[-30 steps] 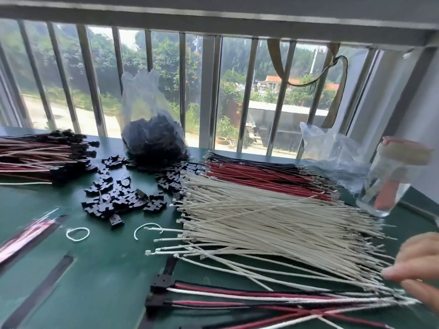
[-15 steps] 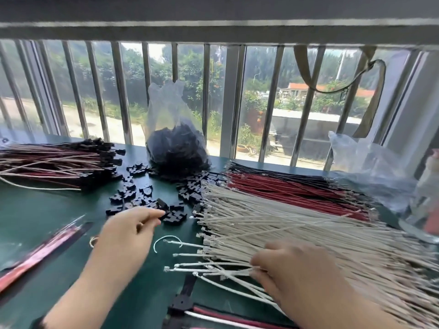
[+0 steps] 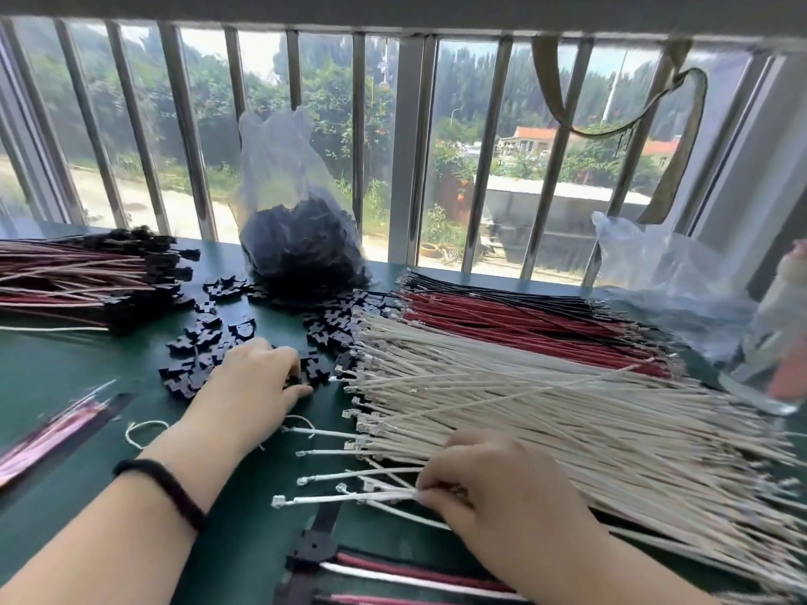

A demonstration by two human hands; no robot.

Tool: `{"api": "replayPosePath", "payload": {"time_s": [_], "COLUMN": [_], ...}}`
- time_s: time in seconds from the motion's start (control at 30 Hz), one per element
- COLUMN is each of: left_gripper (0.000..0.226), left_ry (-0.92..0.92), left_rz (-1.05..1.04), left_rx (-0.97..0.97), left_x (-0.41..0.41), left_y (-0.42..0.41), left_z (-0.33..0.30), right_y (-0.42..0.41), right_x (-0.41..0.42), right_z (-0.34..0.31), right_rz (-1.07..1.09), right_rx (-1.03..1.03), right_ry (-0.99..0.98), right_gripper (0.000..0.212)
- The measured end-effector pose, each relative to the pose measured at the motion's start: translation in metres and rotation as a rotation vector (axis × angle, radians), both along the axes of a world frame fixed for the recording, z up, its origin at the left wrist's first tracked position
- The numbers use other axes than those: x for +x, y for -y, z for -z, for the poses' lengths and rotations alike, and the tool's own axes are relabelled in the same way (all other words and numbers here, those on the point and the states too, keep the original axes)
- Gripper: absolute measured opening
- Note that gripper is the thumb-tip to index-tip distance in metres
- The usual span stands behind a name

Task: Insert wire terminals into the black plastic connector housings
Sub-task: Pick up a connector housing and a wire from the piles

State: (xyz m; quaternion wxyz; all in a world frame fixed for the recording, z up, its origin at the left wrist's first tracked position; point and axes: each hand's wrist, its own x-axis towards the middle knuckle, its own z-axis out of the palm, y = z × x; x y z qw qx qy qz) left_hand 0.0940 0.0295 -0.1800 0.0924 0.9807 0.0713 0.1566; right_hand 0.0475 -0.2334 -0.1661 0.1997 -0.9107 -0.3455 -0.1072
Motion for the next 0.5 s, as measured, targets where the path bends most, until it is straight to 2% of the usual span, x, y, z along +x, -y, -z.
{"api": "replayPosePath", "payload": {"time_s": [0.07, 0.13, 0.2, 0.27, 0.33, 0.43, 0.5], "left_gripper": [0.021, 0.023, 0.026, 0.024, 0.012, 0.008, 0.012], "left_ry": [0.028, 0.08, 0.232, 0.418, 0.521, 0.44, 0.398], "left_rz": [0.038, 0.045, 0.057, 0.066, 0.072, 0.117, 0.188], "left_rx": [0.003, 0.088, 0.09, -0.163, -0.444, -0.869, -1.246], "left_x": [-0.004, -0.008, -0.014, -0.023, -0.035, -0.05, -0.06], "left_y": [0.0, 0.0, 0.0, 0.001, 0.004, 0.019, 0.032], "left_z": [0.001, 0.001, -0.002, -0.011, -0.02, -0.025, -0.027], "right_y": [0.003, 0.005, 0.006, 0.005, 0.004, 0.015, 0.029], "right_x": [0.004, 0.006, 0.005, 0.004, 0.003, 0.008, 0.012], "right_z": [0.004, 0.006, 0.008, 0.004, -0.008, -0.042, -0.07], "right_rz": [-0.03, -0.034, -0.023, -0.016, -0.009, 0.014, -0.018], "right_rx": [0.102, 0.208, 0.264, 0.367, 0.572, 0.991, 1.235], "right_ry": [-0.054, -0.097, -0.067, 0.01, 0.094, 0.24, 0.312], "right_gripper": [0.014, 0.007, 0.008, 0.007, 0.009, 0.015, 0.019]}}
